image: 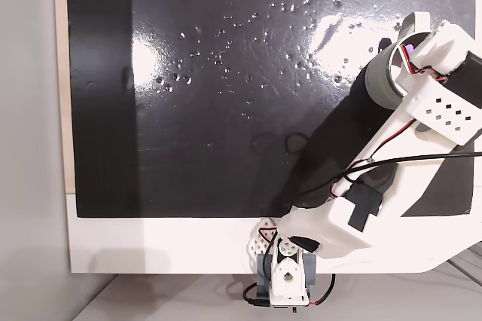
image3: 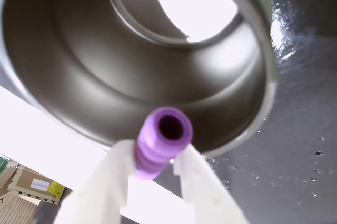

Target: Grasp a pengrip and put it in the cup.

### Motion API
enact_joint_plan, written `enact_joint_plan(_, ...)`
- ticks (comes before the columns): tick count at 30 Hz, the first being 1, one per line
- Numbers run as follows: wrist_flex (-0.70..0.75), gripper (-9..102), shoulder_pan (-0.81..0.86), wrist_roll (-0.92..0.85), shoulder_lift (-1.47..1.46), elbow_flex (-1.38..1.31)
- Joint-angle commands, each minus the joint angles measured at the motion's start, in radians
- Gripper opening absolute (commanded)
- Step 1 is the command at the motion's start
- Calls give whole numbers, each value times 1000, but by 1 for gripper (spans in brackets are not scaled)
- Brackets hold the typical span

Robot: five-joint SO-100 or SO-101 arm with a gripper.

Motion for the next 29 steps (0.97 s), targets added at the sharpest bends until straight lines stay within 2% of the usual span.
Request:
enact_joint_plan(1, -8, 0, 9, 5, 15, -52)
enact_joint_plan(9, -2, 1, 21, -18, 38, -32)
enact_joint_plan(15, 11, 20, 15, -29, 77, 26)
enact_joint_plan(29, 9, 20, 0, -29, 103, 48)
